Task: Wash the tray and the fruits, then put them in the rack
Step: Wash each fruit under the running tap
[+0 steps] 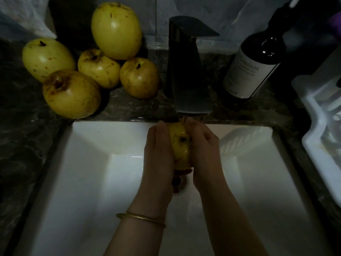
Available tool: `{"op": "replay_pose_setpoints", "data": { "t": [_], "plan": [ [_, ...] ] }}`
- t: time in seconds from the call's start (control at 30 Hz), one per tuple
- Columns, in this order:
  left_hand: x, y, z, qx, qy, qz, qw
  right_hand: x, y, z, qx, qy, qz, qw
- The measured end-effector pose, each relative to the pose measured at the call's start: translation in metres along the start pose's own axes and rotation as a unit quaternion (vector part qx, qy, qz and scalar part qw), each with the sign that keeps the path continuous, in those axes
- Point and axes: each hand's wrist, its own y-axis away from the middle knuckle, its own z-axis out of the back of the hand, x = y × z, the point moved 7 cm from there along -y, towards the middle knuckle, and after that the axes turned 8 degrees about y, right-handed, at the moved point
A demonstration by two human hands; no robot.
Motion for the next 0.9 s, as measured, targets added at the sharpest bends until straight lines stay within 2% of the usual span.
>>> {"op": "replay_pose_setpoints", "data": {
  "t": [0.03, 0.1, 0.17, 0.23, 0.3, 0.37, 0.43, 0.53, 0.6, 0.7, 0.8, 0.83, 0.9],
  "plan": [
    [0.004, 0.001, -0.003, 0.002, 0.018, 0.035, 0.999, 0.003, -0.001, 0.001, -0.012, 0.010, 0.019, 1.000],
    [0.004, 0.009, -0.006, 0.016, 0.052, 0.052, 0.997, 0.007, 0.000, 0.002, -0.020, 0.029, 0.054, 0.998],
    [0.003, 0.011, -0.003, 0.024, 0.079, 0.033, 0.996, 0.010, 0.002, -0.002, -0.005, 0.060, 0.094, 0.994],
    [-0.001, 0.013, 0.000, 0.053, 0.085, 0.015, 0.995, 0.010, 0.007, -0.009, 0.026, 0.142, 0.148, 0.978],
    [-0.007, 0.020, -0.001, 0.073, 0.055, -0.019, 0.996, 0.010, 0.008, -0.013, 0.032, 0.178, 0.182, 0.967],
    [-0.012, 0.028, -0.006, 0.092, -0.019, -0.071, 0.993, 0.008, 0.006, -0.008, 0.002, 0.124, 0.151, 0.981],
    [-0.013, 0.029, -0.010, 0.098, -0.075, -0.107, 0.987, 0.001, 0.002, 0.000, -0.022, 0.030, 0.075, 0.997],
    [-0.016, 0.027, -0.010, 0.080, -0.129, -0.137, 0.979, -0.014, -0.002, 0.002, 0.009, -0.117, -0.059, 0.991],
    [-0.016, 0.024, -0.007, 0.071, -0.133, -0.138, 0.979, -0.015, 0.001, 0.000, 0.022, -0.109, -0.077, 0.991],
    [-0.012, 0.020, -0.007, 0.091, -0.083, -0.111, 0.986, 0.001, 0.005, -0.003, -0.018, 0.048, 0.047, 0.998],
    [-0.012, 0.016, -0.007, 0.118, -0.063, -0.101, 0.986, 0.025, 0.012, -0.011, -0.039, 0.185, 0.241, 0.952],
    [-0.012, 0.016, -0.008, 0.127, -0.057, -0.102, 0.985, 0.027, 0.014, -0.014, -0.034, 0.220, 0.280, 0.934],
    [-0.010, 0.016, -0.006, 0.116, -0.051, -0.104, 0.987, 0.027, 0.013, -0.015, -0.022, 0.227, 0.269, 0.936]
  ]
}}
